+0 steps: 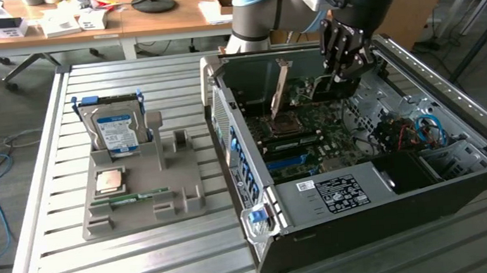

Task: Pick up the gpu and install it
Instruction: 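Insert the gpu into the slot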

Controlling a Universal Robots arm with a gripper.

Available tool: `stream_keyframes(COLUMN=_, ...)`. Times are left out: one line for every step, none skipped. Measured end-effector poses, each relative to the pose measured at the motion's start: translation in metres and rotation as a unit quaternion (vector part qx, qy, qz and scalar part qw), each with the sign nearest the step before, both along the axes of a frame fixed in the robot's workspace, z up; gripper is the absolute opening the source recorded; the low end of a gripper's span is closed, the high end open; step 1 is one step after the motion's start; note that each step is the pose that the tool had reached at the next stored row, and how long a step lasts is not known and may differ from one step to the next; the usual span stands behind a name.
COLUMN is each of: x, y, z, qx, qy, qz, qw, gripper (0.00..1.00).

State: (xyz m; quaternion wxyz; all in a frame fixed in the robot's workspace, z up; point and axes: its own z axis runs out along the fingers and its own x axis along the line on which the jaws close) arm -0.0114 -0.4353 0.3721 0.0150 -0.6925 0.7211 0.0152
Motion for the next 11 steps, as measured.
stream_keyframes(x=0.0, y=0.0, z=-0.0006, qx=0.0, qy=0.0, qz=-0.001, qw=1.0, gripper=0.26)
stream_keyframes(x=0.0001, y=0.0, z=-0.0006, qx=-0.0001, qy=0.0, qz=-0.001, qw=1.0, gripper=0.26)
stream_keyframes(x=0.0001, y=0.0, z=-0.0006, qx=-0.0002, qy=0.0, qz=-0.001, qw=1.0, gripper=0.26)
stream_keyframes(x=0.0001, y=0.0, z=-0.0007, qx=-0.0002, qy=0.0, qz=-0.001, qw=1.0, gripper=0.26)
stream_keyframes(x=0.0001, y=0.0, z=-0.0007, qx=-0.0002, qy=0.0, qz=-0.001, qw=1.0, gripper=0.26)
stream_keyframes(x=0.0, y=-0.0002, z=-0.0009, qx=0.0, qy=0.0, qz=-0.001, qw=1.0, gripper=0.26)
stream_keyframes(x=0.0001, y=-0.0008, z=-0.001, qx=0.0001, qy=-0.0001, qz=-0.001, qw=1.0, gripper=0.26)
stream_keyframes(x=0.0001, y=-0.0016, z=-0.0009, qx=0.0, qy=0.0, qz=-0.001, qw=1.0, gripper=0.26)
stream_keyframes(x=0.0, y=-0.0022, z=-0.0008, qx=-0.0001, qy=0.0, qz=-0.001, qw=1.0, gripper=0.26)
stream_keyframes(x=0.0, y=-0.0029, z=-0.0008, qx=0.0, qy=0.0, qz=-0.001, qw=1.0, gripper=0.26)
stream_keyframes(x=-0.0001, y=-0.0036, z=-0.0008, qx=0.0, qy=0.0, qz=-0.001, qw=1.0, gripper=0.26)
